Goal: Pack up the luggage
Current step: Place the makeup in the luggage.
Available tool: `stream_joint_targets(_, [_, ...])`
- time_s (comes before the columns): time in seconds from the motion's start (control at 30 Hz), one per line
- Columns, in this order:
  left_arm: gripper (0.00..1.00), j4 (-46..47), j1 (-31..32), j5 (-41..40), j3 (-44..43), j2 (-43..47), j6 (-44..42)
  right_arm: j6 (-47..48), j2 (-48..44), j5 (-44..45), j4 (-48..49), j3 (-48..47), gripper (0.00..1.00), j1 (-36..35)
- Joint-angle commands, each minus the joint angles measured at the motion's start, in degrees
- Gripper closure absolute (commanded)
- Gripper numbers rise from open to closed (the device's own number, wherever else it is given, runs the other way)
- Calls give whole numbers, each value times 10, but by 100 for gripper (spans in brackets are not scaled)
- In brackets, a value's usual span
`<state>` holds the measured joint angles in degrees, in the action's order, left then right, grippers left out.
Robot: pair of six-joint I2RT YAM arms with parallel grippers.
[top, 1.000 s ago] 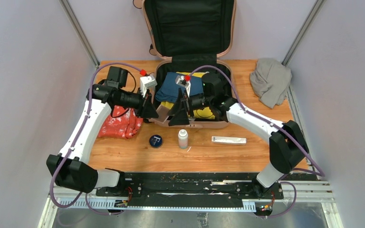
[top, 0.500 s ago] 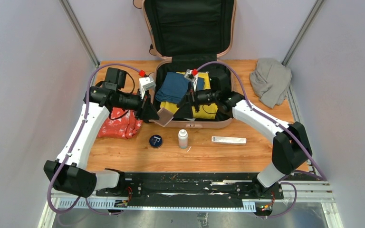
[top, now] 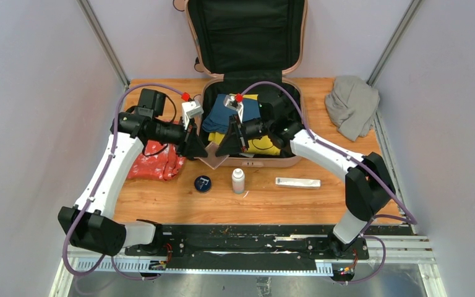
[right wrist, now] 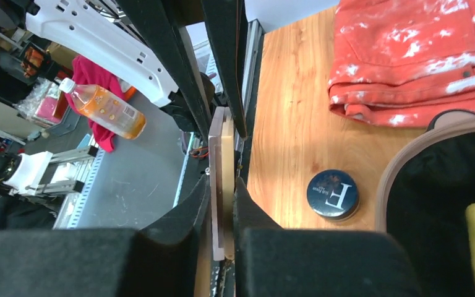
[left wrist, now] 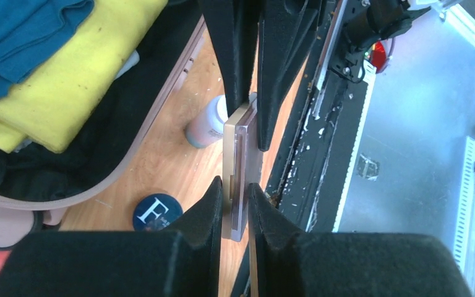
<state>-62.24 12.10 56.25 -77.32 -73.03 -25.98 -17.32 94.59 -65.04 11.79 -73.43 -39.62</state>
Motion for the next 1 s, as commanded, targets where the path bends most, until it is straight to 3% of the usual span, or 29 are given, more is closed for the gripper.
stream_joint_targets(0.0, [96, -4, 2, 0, -3, -6, -3, 8, -3, 20, -35, -12, 99, 6])
stream_joint_targets(0.13, [23, -3, 2, -79, -4, -13, 1, -18, -24, 105, -85, 8, 100, 64])
stream_joint_targets(0.17, [10, -2, 2, -110, -3, -15, 2, -33, -29, 132, -98, 18, 100, 89])
stream_joint_targets(0.2, [6, 0, 2, -161, -1, -19, 5, -50, -32, 153, -113, 27, 100, 114])
stream_joint_targets(0.4, [4, 18, 0, -361, 30, -56, 14, -91, -64, 270, -197, 97, 100, 235])
stream_joint_targets(0.63, [0, 102, -1, -447, 108, -52, 33, -42, -64, 438, -276, 106, 100, 242])
stream_joint_targets(0.87, [0, 173, -1, -527, 188, -84, 21, -39, -31, 491, -322, 89, 100, 241])
stream_joint_targets(0.9, [0, 187, -1, -546, 199, -87, 19, -36, -30, 496, -334, 86, 97, 241])
stream_joint_targets(0.97, [0, 214, -1, -561, 220, -92, 17, -33, -34, 512, -356, 82, 82, 239])
